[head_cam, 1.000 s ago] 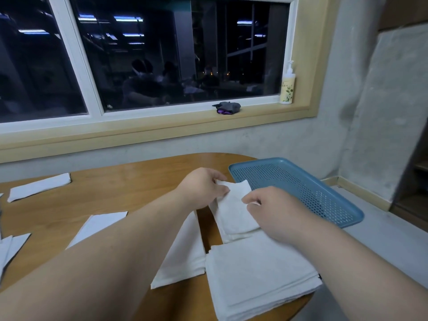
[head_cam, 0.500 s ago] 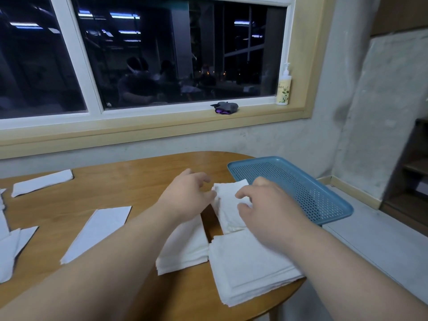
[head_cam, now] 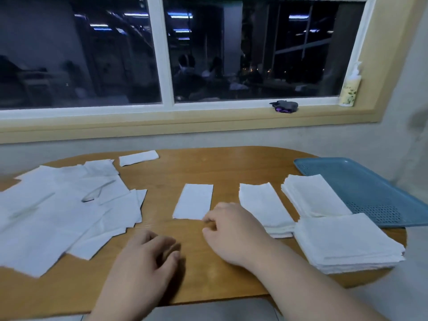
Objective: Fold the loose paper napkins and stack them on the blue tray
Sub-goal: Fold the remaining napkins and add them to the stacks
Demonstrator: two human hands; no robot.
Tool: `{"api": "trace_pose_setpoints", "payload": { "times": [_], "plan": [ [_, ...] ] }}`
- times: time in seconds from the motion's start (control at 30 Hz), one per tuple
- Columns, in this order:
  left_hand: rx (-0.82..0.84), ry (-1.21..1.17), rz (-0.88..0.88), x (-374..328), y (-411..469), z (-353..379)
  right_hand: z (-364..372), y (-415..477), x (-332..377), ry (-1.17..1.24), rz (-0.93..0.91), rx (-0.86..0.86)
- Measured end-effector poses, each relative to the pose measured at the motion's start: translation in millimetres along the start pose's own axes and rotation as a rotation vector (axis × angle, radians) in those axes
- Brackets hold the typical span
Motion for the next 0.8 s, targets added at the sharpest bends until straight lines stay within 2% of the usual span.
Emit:
{"api": "trace_pose_setpoints", "payload": {
  "times": [0.17, 0.3, 0.43, 0.63, 0.8],
  "plan": [
    [-0.053, -0.026, -0.011, 27.6, -8.3, -20.9, 39.9, 16.6, 21.8, -0.155, 0.023, 0.053],
    [-0.032, -0.091, 0.031, 28.0, -5.6, -20.1, 43.1, 12.8, 26.5, -0.208, 0.054, 0.019],
    [0.022, -0.105, 0.06, 27.2, -2.7, -17.6, 39.8, -19.5, 29.4, -0.146, 0.069, -0.035],
    [0.112, -0.049, 0.196, 22.3, -7.8, -12.7, 31.4, -60.1, 35.5, -0.02, 0.04, -0.094],
    [0.095, 0.021, 0.235, 28.1, -12.8, -11.2, 30.5, -60.3, 29.3, 0.027, 0.075, -0.148]
  ]
}}
Point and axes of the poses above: each hand's wrist, its own y-axis towards the middle knuckle, its own z-axis out of the palm, x = y × z, the point moved 6 cm from there along y, towards the middle knuckle, and after that the axes turned 13 degrees about -x, right-handed, at the moved point
